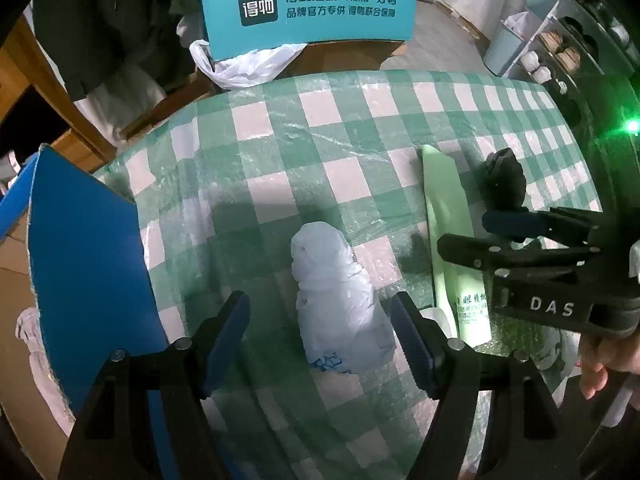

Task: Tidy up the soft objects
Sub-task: 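Grasp the white plastic bundle with the left gripper while the right gripper grasps the green tube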

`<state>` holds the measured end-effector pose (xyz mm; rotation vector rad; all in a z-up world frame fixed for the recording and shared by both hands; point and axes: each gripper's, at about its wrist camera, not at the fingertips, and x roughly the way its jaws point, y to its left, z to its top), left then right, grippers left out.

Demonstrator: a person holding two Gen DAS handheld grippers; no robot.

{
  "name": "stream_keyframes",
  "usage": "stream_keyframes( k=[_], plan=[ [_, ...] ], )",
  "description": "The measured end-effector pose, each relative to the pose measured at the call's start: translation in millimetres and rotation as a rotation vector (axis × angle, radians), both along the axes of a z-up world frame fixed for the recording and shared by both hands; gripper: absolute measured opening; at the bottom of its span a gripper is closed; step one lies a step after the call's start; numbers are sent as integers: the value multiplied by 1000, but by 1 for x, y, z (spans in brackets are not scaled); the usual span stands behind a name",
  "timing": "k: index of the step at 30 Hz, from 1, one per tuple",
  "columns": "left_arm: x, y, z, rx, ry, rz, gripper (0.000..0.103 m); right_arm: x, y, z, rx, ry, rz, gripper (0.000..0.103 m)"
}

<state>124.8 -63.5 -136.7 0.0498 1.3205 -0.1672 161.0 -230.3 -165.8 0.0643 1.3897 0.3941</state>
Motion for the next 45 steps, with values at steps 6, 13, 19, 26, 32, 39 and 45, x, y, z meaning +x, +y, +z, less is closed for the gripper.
stream_keyframes(
  k=[6,13,19,26,32,39,45],
  plan=[
    [1,-3,-8,-1,12,3,76,1,13,-8,-42,-4,0,63],
    [3,-10,-24,38,35,-5,76,-2,24,-18,-129,-36,22,61],
    [2,-15,-27,55,7,-18,76,-5,27,-23,-168,-57,39,42],
    [-4,-14,-24,34,-16,-34,45,-9,32,-22,-138,-63,62,10],
    [-8,-10,-8,12,-52,-26,43,-8,33,-6,-91,-91,59,9],
    [-14,-6,17,22,-117,-37,43,-7,26,22,-44,-138,55,9],
    [-19,0,34,16,-152,-29,43,-22,24,47,-29,-181,80,9]
  ],
)
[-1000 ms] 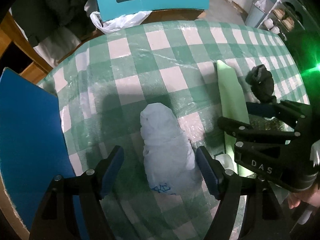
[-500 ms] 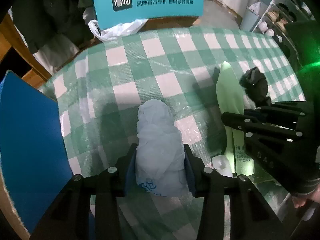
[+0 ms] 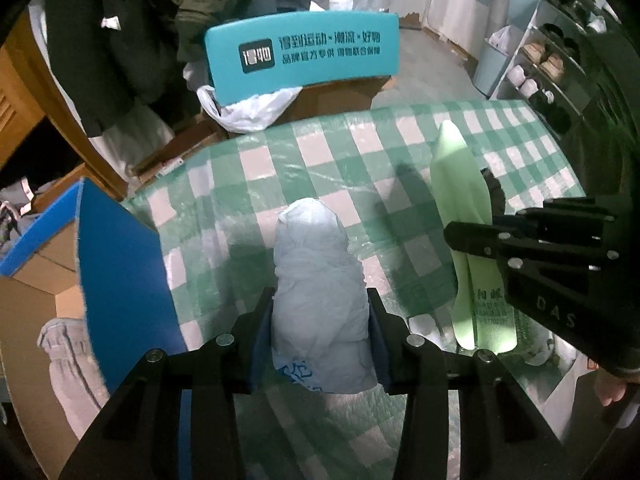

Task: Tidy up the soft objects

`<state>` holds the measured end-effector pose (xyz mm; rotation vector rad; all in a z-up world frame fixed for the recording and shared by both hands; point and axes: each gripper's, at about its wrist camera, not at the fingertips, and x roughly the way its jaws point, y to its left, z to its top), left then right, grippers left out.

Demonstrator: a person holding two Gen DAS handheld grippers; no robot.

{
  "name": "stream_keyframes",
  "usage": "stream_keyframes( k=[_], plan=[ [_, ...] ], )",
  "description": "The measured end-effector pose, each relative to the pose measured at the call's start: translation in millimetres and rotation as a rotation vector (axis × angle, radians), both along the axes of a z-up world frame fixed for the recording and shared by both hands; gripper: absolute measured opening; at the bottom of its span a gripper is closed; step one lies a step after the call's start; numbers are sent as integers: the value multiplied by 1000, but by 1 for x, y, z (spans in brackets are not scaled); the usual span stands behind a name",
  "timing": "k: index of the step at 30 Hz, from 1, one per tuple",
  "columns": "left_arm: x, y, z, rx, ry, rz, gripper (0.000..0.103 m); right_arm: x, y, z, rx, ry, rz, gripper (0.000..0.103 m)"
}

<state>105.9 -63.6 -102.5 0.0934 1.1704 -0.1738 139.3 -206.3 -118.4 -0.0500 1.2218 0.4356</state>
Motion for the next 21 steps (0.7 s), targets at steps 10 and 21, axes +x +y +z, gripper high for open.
stream_keyframes(
  k=[10,21],
  plan=[
    [-14,11,21,7,-39,20,43,-19,4,27,11,-48,33,9],
    [-35,21,45,23,-79,30,43,-38,8,52,8,-102,73,9]
  ],
)
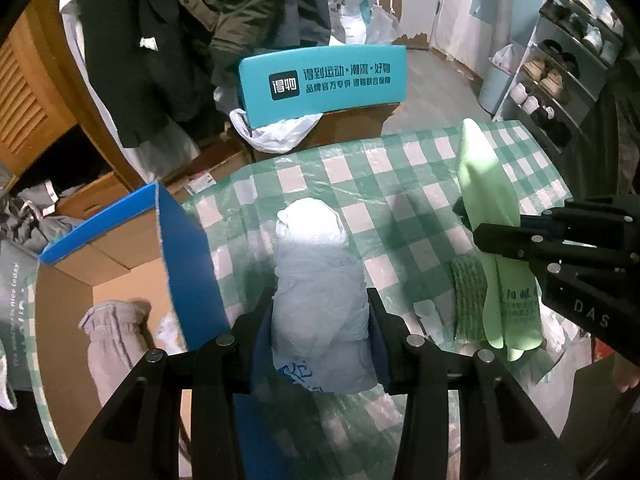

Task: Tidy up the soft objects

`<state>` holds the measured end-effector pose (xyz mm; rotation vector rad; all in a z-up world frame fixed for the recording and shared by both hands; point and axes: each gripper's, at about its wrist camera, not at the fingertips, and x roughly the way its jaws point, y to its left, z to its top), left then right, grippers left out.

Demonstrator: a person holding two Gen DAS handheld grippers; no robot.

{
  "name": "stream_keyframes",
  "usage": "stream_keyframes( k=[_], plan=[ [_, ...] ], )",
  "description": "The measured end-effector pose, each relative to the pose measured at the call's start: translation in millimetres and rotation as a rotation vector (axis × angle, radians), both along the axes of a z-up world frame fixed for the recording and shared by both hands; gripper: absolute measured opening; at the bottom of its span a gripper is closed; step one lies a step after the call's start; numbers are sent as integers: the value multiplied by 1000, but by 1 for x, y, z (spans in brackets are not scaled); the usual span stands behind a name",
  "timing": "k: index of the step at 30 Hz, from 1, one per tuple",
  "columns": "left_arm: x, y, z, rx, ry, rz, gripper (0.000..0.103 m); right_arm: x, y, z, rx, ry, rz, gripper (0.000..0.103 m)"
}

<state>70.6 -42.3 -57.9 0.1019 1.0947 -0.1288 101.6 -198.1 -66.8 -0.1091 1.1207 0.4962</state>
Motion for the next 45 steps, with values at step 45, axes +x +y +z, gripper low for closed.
stream_keyframes(
  k=[45],
  plan=[
    [-68,80,43,30,-94,104,43,-48,93,60,64,-80,216,9]
  ],
)
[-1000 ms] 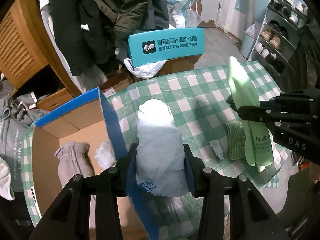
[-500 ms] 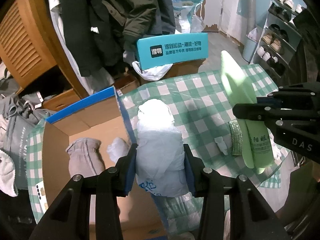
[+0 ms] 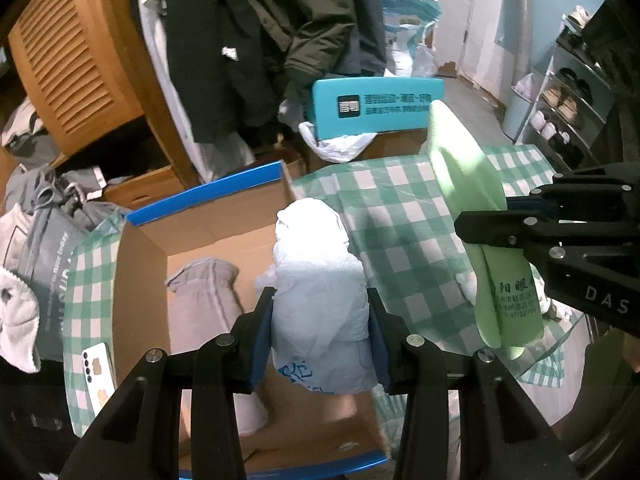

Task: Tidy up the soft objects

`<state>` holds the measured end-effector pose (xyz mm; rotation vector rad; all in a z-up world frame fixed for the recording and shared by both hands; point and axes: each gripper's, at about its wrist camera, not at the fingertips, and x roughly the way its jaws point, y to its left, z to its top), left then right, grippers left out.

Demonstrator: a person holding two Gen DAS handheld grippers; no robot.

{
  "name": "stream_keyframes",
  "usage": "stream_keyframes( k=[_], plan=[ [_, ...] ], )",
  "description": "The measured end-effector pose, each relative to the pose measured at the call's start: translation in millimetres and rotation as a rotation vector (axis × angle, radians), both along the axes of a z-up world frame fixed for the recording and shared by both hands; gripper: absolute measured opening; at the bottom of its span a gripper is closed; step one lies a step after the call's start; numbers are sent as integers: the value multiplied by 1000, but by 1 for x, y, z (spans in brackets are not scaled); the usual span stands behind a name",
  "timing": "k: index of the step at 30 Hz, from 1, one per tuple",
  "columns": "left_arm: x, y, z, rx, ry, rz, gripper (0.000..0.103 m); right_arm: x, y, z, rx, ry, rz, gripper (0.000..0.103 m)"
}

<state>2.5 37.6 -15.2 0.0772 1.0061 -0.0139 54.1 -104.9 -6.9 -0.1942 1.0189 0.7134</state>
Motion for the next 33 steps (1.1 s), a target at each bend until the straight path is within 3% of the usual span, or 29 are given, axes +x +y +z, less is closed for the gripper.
stream_keyframes(
  k=[19,33],
  plan=[
    [-19,69,-5,-7,-1,119,43,-8,78,5,10,23,109,9],
    [-28,97,-17,10,30,168,43,-15,121,-18,-17,83,158,9]
  ],
)
